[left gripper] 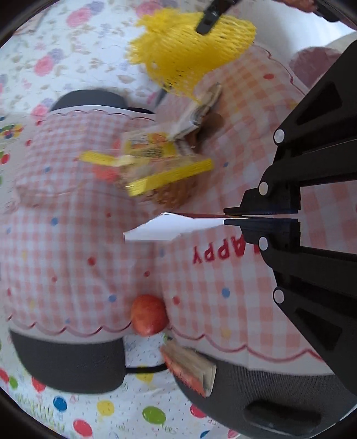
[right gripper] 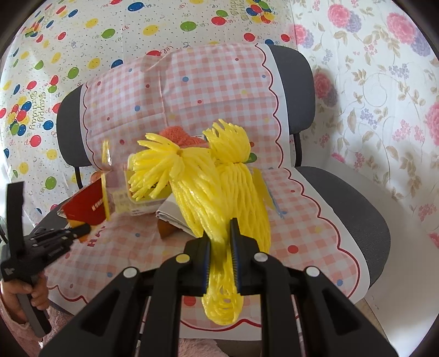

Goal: Collect trash
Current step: 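Grasp the white paper card with the left tool while the right tool holds the net, then carry the white card and yellow net over the pink bin and open both tools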

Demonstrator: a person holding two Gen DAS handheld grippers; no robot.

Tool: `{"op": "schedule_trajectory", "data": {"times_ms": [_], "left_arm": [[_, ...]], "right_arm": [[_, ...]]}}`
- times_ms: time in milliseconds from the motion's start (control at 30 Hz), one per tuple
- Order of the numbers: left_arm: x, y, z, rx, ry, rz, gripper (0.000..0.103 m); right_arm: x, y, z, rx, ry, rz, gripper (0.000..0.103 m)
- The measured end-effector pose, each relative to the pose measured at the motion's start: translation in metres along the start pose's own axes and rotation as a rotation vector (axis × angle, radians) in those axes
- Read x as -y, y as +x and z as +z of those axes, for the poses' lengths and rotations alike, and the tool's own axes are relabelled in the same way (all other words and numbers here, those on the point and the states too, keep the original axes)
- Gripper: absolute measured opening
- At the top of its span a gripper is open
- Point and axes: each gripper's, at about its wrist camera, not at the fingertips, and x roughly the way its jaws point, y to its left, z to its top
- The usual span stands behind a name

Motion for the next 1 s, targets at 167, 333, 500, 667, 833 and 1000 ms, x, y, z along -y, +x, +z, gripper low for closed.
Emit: {"op": "schedule_trajectory", "data": {"times_ms": [167, 333, 500, 667, 833, 1000], "left_arm": [[-0.005, -0.040, 0.007, 0.092, -0.001, -0.025, 0.001], [0.010, -0.073, 0.005, 0.136, 0.033, -0.066, 0.001], [0.039, -0.096, 0.004, 0.167, 0.078, -0.137, 0.001], [0.087, -0.105, -0.006, 0.166, 0.164, -0.275, 0.002], [0.127, -0.097, -0.020, 0.133, 0.224, -0.382, 0.002], [0.162, -0.085, -0.035, 0.073, 0.268, -0.476, 0.002]], "right_arm": [[-0.005, -0.010, 0.002, 0.028, -0.005, 0.003, 0.013], [-0.005, -0.017, 0.001, 0.040, 0.011, 0.016, 0.013], [0.001, -0.032, 0.004, 0.059, 0.031, 0.026, 0.013], [0.017, -0.058, 0.004, 0.092, 0.068, -0.001, 0.013], [0.036, -0.086, -0.010, 0.098, 0.096, -0.062, 0.013], [0.058, -0.114, -0.038, 0.067, 0.132, -0.147, 0.013]]}}
